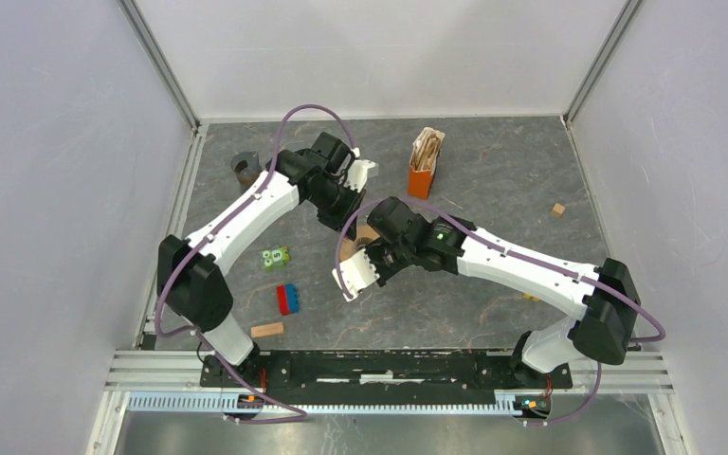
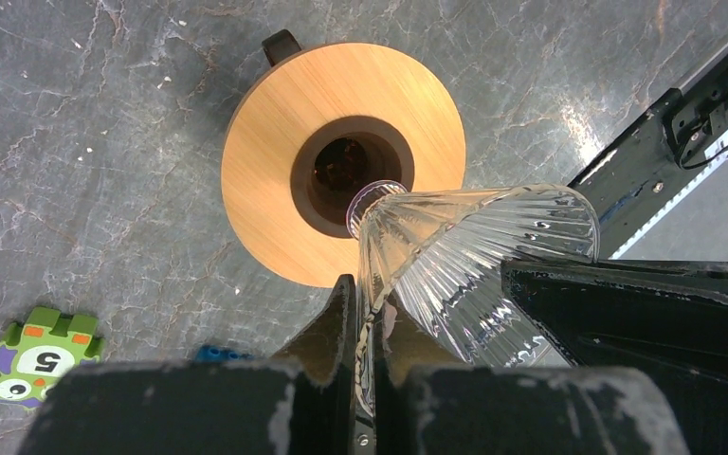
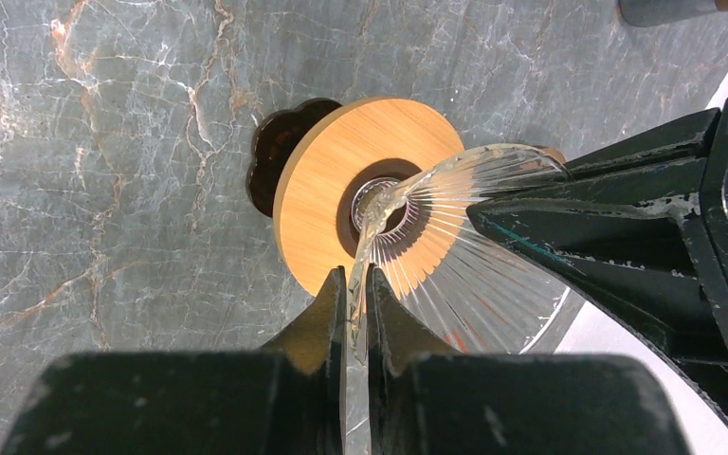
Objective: Place the coffee filter in the dripper
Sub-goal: Place the coffee dripper in the dripper holder.
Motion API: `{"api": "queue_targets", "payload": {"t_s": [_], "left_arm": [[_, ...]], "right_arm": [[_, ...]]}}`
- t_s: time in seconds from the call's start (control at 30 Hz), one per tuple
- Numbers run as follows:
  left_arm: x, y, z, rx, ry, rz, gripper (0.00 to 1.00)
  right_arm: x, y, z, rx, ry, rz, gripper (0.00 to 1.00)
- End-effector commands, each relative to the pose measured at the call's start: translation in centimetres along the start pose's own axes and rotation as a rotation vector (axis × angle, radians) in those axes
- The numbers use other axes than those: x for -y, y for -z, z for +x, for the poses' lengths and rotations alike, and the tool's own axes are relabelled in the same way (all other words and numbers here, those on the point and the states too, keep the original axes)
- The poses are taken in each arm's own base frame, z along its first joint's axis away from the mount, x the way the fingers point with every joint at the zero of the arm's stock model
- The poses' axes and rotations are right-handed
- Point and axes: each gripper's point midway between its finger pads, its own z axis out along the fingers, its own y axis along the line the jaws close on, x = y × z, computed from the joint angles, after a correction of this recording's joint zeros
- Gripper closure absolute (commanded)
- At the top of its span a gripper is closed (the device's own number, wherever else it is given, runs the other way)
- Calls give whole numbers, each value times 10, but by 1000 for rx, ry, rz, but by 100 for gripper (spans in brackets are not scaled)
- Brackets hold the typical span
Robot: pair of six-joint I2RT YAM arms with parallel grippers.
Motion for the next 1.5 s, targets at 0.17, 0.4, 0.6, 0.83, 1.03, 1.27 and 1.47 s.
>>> {"api": "queue_targets", "payload": {"t_s": [0.17,0.4,0.6,0.83,1.03,1.27,1.47], "left_arm": [[-6,0,-31,64,-4,-13,98],[-13,-4,-38,63,-17,-32,98],[-14,-11,-36,52,-8,-23,98],[-15,-16,-33,41,-3,-16,97],[-15,-21,-27,23,2,-8,85],[-20,-18,-31,39,-11,-43,66],[-22,-13,-34,54,-52,-56,61]], "right_arm": [[5,-12,8,-27,-44,19,100],[9,-15,14,-36,-56,31,100],[9,-16,18,-49,-59,19,100],[2,-18,17,-37,-66,-21,100],[-8,-20,20,-40,-75,-66,100],[-14,-24,23,-50,-75,-108,100],[-14,-23,23,-58,-76,-110,100]]}}
